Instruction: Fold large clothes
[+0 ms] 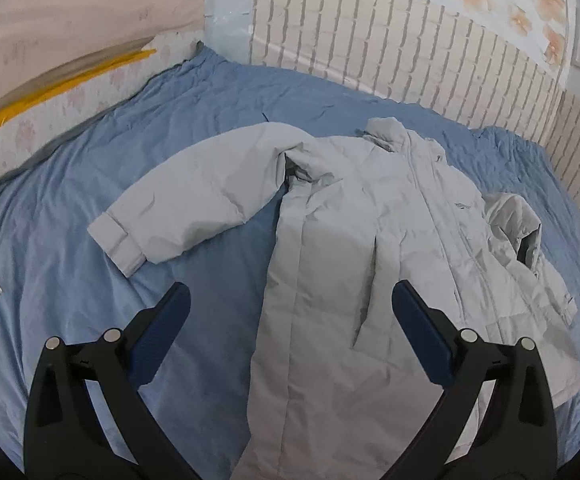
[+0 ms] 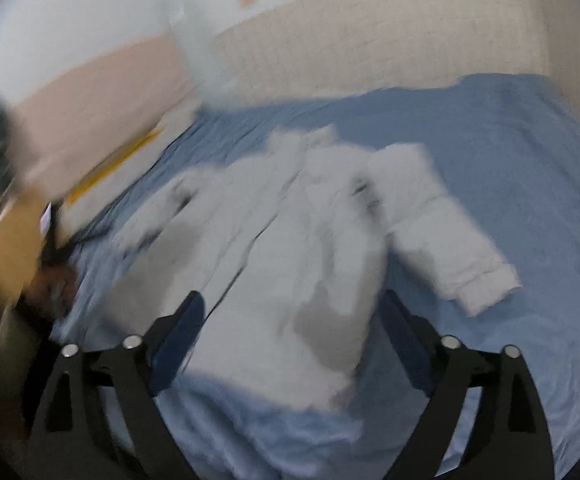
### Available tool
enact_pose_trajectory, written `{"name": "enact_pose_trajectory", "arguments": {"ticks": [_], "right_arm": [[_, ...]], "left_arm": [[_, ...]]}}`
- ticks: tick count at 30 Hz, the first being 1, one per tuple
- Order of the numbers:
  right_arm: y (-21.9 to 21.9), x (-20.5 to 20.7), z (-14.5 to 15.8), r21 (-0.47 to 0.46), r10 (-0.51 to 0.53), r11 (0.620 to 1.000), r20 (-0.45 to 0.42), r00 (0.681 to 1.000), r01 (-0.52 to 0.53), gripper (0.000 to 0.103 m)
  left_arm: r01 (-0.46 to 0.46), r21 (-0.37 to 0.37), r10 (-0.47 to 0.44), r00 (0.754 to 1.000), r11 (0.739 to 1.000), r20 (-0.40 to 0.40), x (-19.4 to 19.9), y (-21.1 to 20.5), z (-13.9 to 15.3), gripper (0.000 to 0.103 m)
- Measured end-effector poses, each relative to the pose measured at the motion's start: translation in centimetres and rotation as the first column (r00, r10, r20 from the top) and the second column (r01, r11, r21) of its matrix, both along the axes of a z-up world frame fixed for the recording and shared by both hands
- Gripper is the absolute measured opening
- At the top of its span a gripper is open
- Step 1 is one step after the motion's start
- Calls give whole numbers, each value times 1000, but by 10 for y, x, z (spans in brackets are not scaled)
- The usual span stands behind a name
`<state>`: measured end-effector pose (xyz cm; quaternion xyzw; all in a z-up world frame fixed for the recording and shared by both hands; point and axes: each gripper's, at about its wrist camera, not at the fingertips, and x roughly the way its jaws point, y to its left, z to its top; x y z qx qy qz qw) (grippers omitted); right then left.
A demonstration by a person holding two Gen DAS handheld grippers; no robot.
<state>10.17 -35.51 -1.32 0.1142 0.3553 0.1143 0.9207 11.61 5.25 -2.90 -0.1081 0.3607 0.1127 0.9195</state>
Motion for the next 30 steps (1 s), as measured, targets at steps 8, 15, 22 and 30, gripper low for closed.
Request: {"name": "enact_pose_trajectory", "arguments": {"ticks": [8, 15, 22, 30], "right_arm": [[16, 69, -94, -45, -121, 993, -276, 954, 113, 96], [34, 78, -156, 25, 6, 1000, -499, 867, 8, 83], [52, 65, -133, 17, 82, 996, -455, 887, -84, 7], [77, 18, -63, 4, 135, 990, -321, 937, -141, 4]], "left_arm": [[-17, -63, 0, 964, 998, -265, 29, 3, -74, 100], [-12, -135, -49, 900, 991, -432, 43, -1, -134, 99], [144, -128, -184, 901, 981, -393, 43, -23, -128, 34], [186, -104, -207, 946, 977, -251, -3, -14, -65, 9]]}}
